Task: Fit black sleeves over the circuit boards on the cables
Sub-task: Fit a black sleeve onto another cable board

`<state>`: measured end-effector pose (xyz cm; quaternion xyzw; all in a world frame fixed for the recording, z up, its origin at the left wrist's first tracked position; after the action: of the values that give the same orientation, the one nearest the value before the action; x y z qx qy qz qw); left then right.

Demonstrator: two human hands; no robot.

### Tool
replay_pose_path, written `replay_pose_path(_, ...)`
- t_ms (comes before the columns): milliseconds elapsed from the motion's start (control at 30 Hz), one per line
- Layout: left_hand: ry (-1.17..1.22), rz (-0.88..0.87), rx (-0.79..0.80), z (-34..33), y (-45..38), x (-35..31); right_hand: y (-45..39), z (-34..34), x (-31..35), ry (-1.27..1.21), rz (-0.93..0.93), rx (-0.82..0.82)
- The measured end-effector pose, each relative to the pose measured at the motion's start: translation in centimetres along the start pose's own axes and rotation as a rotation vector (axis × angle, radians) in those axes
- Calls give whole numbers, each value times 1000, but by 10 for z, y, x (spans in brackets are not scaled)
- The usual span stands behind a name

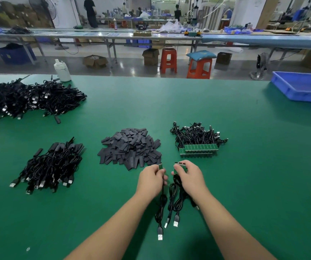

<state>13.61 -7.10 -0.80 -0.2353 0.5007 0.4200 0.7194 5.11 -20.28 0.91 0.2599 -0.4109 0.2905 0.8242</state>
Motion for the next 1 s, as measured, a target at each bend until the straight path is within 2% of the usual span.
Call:
replay_pose_path(100,162,87,-11,12,-4,18,-4,9,-12,-102,-55,84)
replay_pose_path(167,181,127,-9,22,-6,30,-9,17,-19,-36,-69,187)
replay_pose_path(233,153,154,-9,32,-6,41,-14,22,-27,126,-87,324)
replay_pose_path(300,116,168,-13,42,-7,48,-20,28,-34,403,-68,375)
replay_pose_path(400,121,176,-13,50,-7,55,-34,43,-41,609,-58,275)
replay_pose_path(533,95,144,-19,52,-7,55,-44,48,-41,730,-10,225)
replay_pose_path(667,64,125,-34,55,-10,54,-46,45,-29,782,101,65)
replay_pose_path(733,79,110,-29,54,-9,51,-42,42,-17,713,188,-53)
replay_pose_path(800,123,75,-13,51,-8,44,-32,35,-5,501,223,-102)
replay_pose_path(867,201,52,32,45,-6,36,-22,15,1,319,164,-6)
replay_pose_path(1000,404,27,114,31,-2,21,2,-48,-2,-101,-79,376)
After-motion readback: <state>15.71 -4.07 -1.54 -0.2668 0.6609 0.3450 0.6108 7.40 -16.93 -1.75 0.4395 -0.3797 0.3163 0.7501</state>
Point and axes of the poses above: each hand's wrist, its own y-axis away from the middle knuckle, its own z-axis out of the back of the hand, x = y × z, the point moved 7 cm from there along -y, towards the middle knuckle, and after that the axes turned 9 degrees about -z, right-handed, at the moved point
